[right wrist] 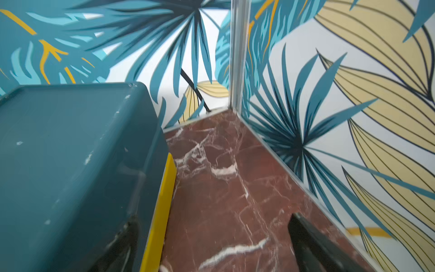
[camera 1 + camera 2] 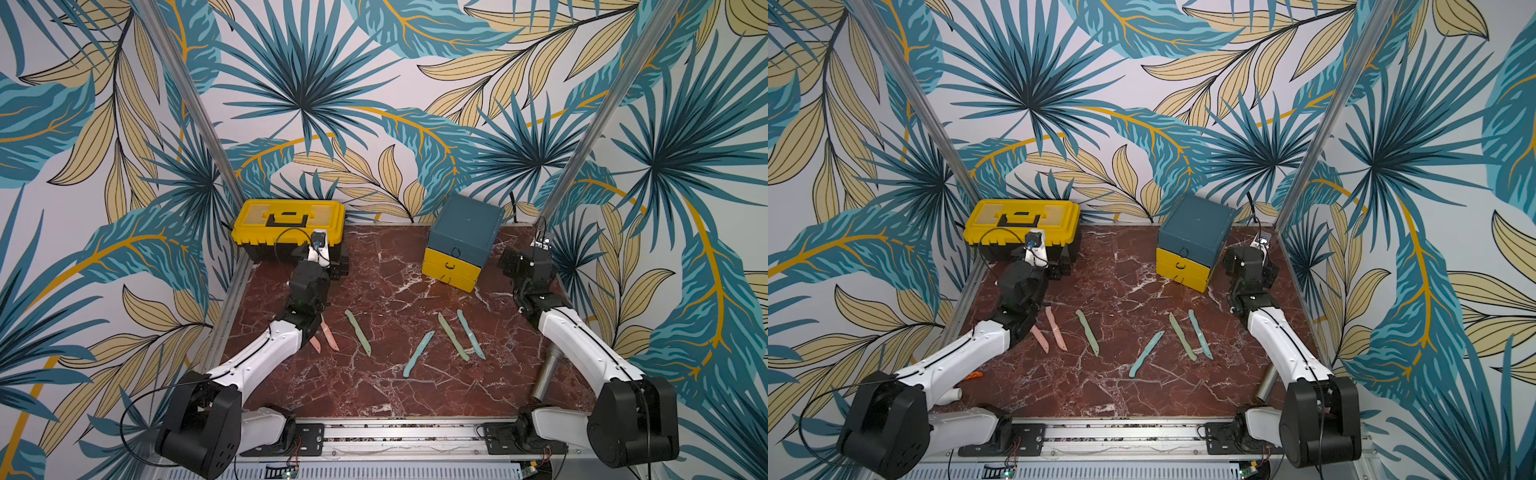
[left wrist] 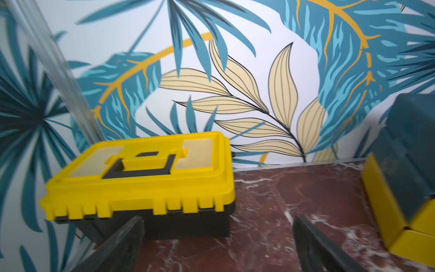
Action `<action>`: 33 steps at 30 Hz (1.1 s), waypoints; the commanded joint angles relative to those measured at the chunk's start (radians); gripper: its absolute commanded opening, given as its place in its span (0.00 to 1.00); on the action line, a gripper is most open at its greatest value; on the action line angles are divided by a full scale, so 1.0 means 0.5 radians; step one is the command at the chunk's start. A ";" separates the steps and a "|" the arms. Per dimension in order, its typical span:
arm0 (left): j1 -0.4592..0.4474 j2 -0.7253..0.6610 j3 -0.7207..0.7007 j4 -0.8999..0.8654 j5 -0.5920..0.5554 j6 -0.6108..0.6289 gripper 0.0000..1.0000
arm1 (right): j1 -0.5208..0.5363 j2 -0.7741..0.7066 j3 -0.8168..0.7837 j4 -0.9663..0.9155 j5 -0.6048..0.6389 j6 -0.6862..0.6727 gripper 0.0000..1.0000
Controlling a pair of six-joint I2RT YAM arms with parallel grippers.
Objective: Place the fruit knives into the drawer by color
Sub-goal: Move the storage box to the center of the board.
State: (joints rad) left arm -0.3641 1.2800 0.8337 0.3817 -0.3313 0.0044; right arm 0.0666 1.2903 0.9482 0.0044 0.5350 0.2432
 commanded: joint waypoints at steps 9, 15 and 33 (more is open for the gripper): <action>-0.138 1.086 1.727 -1.505 0.911 -0.772 0.95 | 0.002 0.560 1.275 -1.916 -0.328 0.583 0.77; -0.128 1.769 2.641 -1.751 1.412 -0.959 0.41 | -0.060 0.865 1.729 -2.213 -0.670 0.770 0.11; 0.005 2.460 2.913 -0.849 2.135 -1.797 0.00 | -0.351 1.415 2.033 -2.132 -1.087 1.123 0.00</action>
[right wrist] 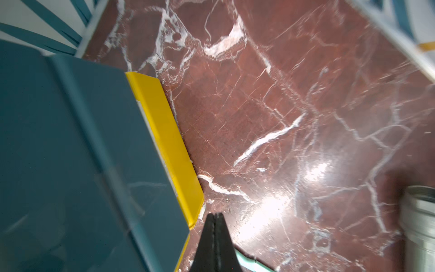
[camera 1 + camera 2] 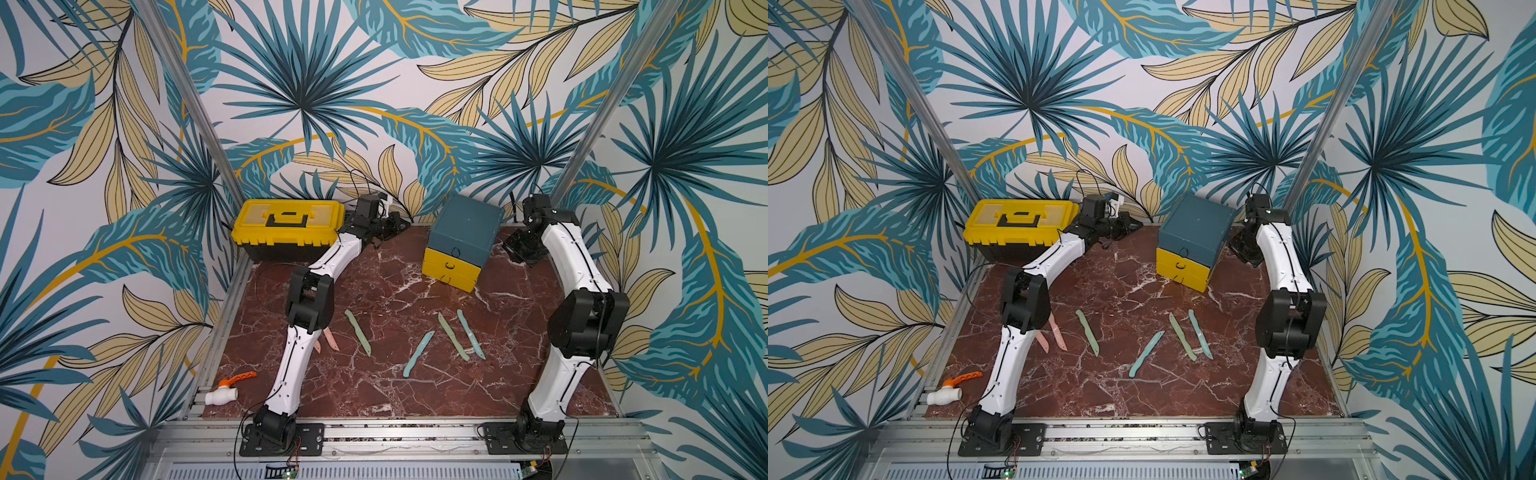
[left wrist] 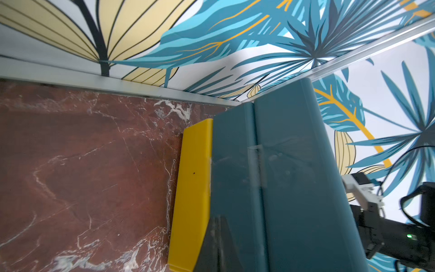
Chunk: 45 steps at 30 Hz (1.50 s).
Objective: Place the fruit knives into the drawer by color
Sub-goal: Move the storage box to the center of the board.
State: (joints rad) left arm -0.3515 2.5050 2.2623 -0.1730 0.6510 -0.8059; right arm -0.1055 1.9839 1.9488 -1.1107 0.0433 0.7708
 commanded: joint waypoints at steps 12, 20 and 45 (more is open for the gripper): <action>-0.065 0.079 -0.014 0.611 0.340 -0.446 0.00 | -0.013 0.184 -0.037 0.693 -0.405 0.326 0.00; -0.108 0.069 -0.055 0.692 0.465 -0.514 0.00 | -0.013 0.220 -0.219 1.209 -0.640 0.610 0.00; -0.110 -0.841 -1.269 1.034 0.503 -0.401 0.00 | 0.191 0.358 -0.421 1.710 -1.368 0.813 0.00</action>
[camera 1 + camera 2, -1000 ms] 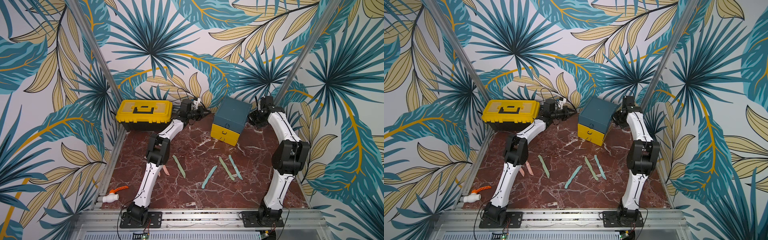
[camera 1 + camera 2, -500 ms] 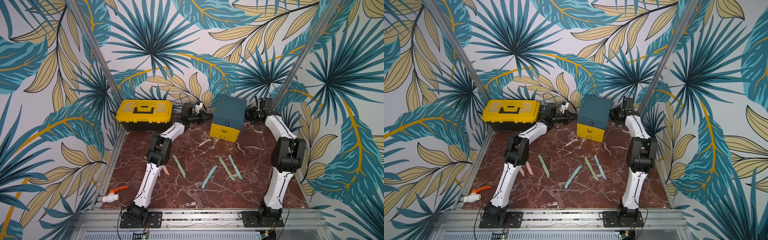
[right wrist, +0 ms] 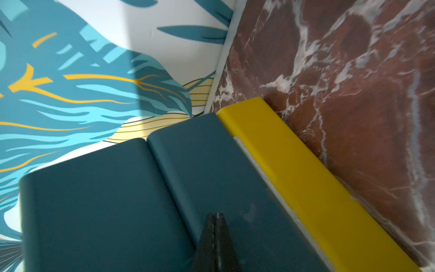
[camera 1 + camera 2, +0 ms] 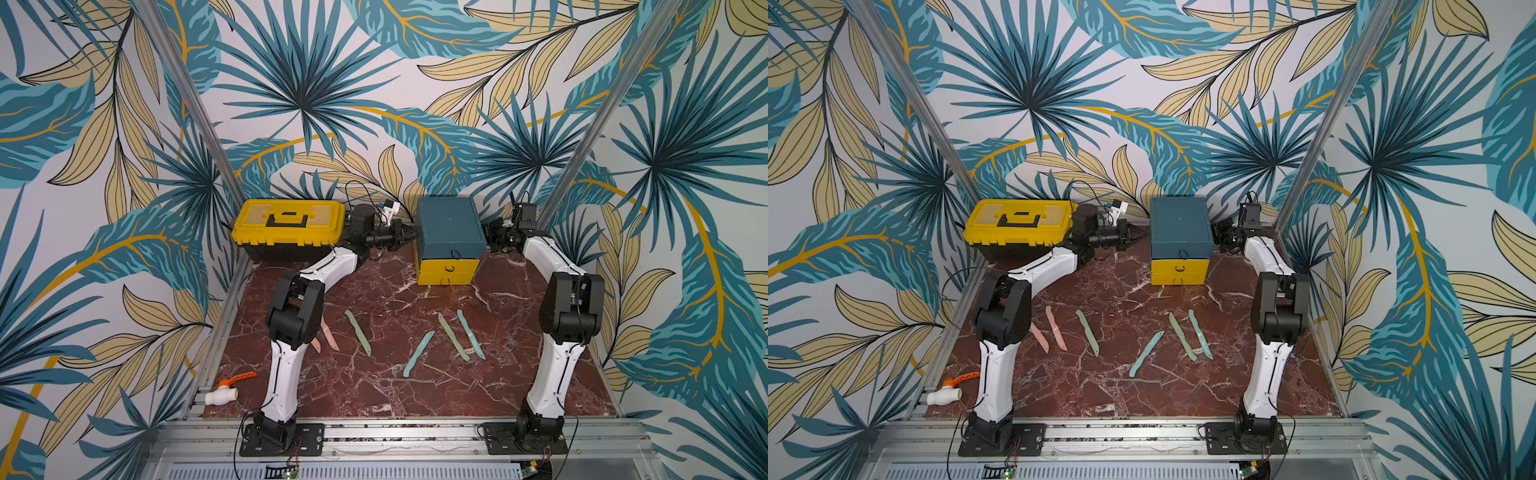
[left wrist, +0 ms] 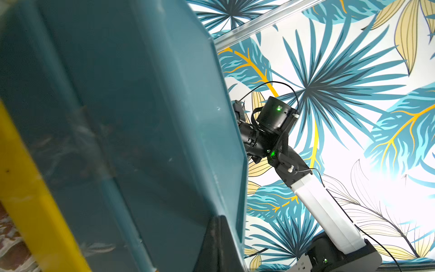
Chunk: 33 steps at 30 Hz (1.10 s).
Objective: Place the fruit knives into the drawer by color
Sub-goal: Move the storage box to the center of the board.
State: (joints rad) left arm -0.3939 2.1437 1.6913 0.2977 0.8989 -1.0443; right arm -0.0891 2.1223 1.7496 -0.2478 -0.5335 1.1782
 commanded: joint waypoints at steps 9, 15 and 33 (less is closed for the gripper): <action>0.084 -0.485 -0.694 0.251 -0.079 0.088 0.00 | 0.422 0.171 0.096 -0.028 -0.267 -0.009 0.00; 0.155 -0.670 -0.846 0.119 -0.079 0.088 0.00 | 0.506 0.227 0.185 -0.058 -0.247 -0.012 0.00; 0.169 -0.676 0.160 -1.489 -0.306 0.988 0.81 | 0.344 -0.304 0.196 -0.872 0.432 -0.515 0.85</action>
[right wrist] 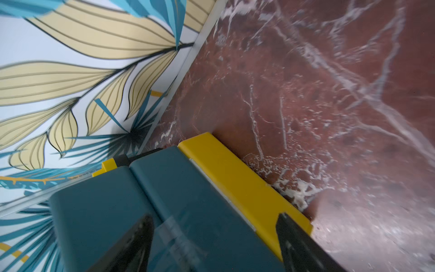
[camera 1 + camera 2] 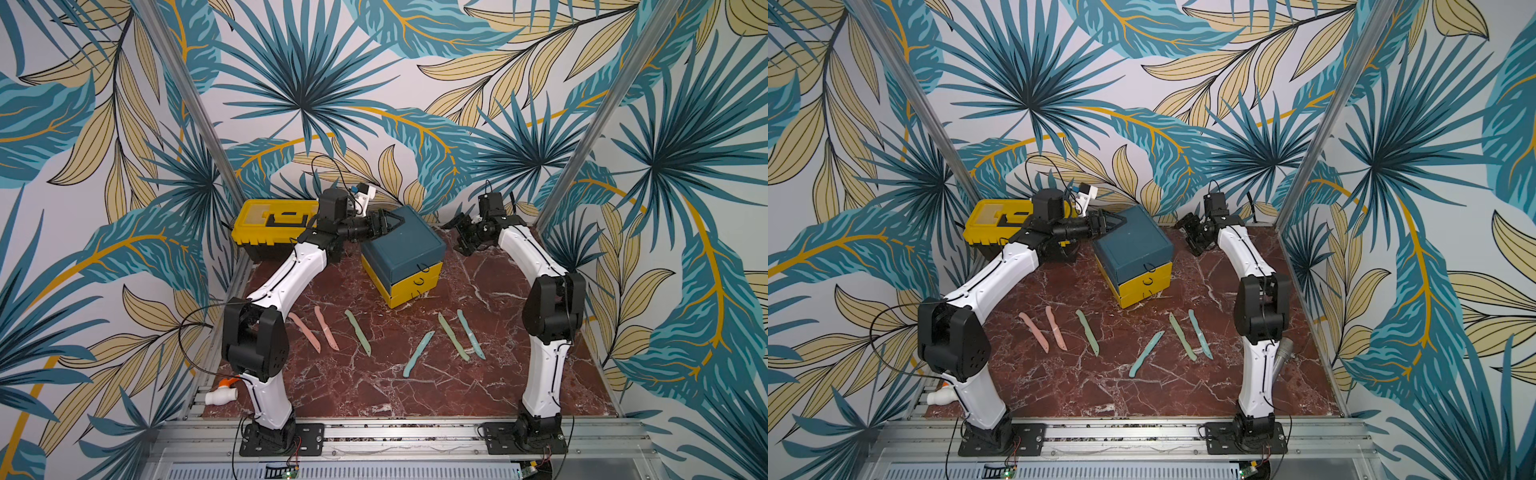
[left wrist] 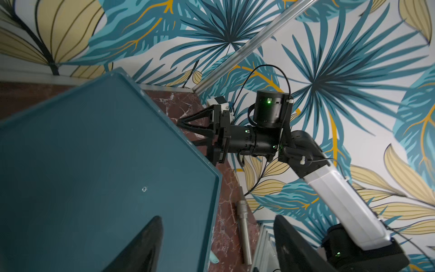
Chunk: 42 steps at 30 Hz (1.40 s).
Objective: Place the fruit knives into the drawer by color
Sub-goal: Move the storage box to the center of the board, then open the drawer in the storage box.
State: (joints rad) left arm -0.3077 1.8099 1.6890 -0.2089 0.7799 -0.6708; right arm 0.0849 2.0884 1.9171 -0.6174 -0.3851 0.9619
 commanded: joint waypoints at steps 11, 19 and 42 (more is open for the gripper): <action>-0.135 0.182 0.548 -1.293 -0.423 0.703 0.93 | 0.090 -1.241 -1.771 1.239 -0.027 0.786 0.85; -0.172 0.352 0.630 -1.333 -0.591 0.674 0.88 | 0.341 -1.251 -1.871 1.344 0.041 0.880 0.73; -0.125 0.538 0.668 -1.453 -0.696 0.761 0.17 | 0.561 -0.736 -1.529 1.636 0.020 0.957 0.41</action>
State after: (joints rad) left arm -0.3847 2.0121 2.0274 -0.8196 0.4824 -0.3042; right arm 0.3492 1.6764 1.1141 0.1570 -0.3546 1.4372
